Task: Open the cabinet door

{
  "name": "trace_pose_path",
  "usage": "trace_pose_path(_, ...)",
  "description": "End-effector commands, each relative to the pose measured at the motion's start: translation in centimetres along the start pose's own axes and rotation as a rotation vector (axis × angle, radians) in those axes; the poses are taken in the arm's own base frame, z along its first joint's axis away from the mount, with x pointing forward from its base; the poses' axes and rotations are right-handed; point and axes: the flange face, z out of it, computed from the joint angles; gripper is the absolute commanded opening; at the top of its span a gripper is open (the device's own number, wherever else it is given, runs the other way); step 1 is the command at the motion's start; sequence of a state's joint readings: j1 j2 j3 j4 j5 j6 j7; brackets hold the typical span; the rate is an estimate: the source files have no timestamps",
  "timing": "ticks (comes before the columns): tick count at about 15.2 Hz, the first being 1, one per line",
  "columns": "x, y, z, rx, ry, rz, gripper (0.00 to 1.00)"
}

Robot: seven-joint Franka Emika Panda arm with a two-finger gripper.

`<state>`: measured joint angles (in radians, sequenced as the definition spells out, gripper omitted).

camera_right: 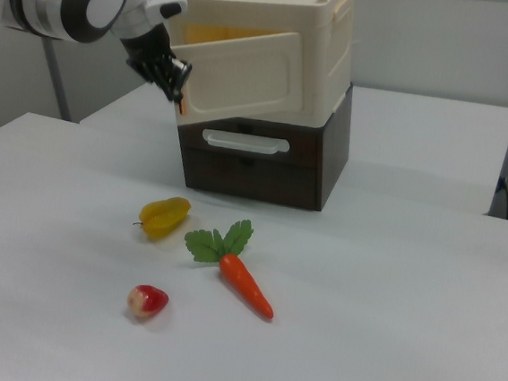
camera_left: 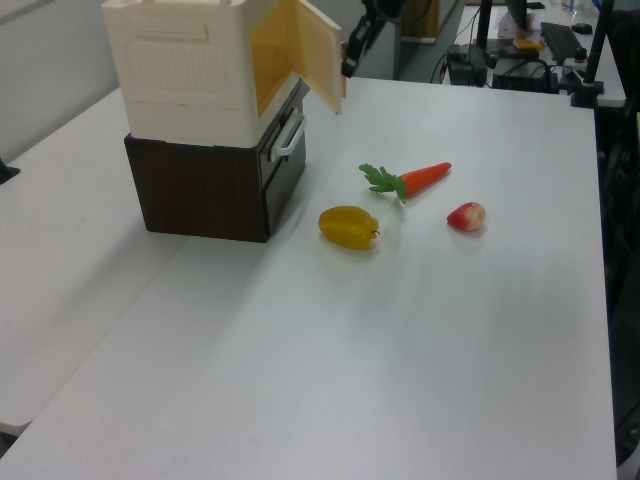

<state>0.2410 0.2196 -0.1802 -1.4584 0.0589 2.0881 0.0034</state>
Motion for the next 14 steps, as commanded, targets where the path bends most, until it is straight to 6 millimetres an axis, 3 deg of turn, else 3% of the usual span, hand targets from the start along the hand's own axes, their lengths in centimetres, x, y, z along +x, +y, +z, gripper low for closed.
trace_pose_path(1,-3.2,2.8,-0.3,-0.002,-0.155,0.051,0.20)
trace_pose_path(6,-6.0,8.7,-2.9,-0.015,-0.295,0.144,0.56)
trace_pose_path(9,-8.2,11.2,-4.0,-0.027,-0.414,0.187,0.92)
trace_pose_path(10,-8.6,12.1,-4.9,-0.029,-0.414,0.203,1.00)
trace_pose_path(12,-9.4,14.2,-6.2,-0.034,-0.404,0.243,1.00)
trace_pose_path(14,-9.8,14.9,-6.3,-0.043,-0.406,0.251,1.00)
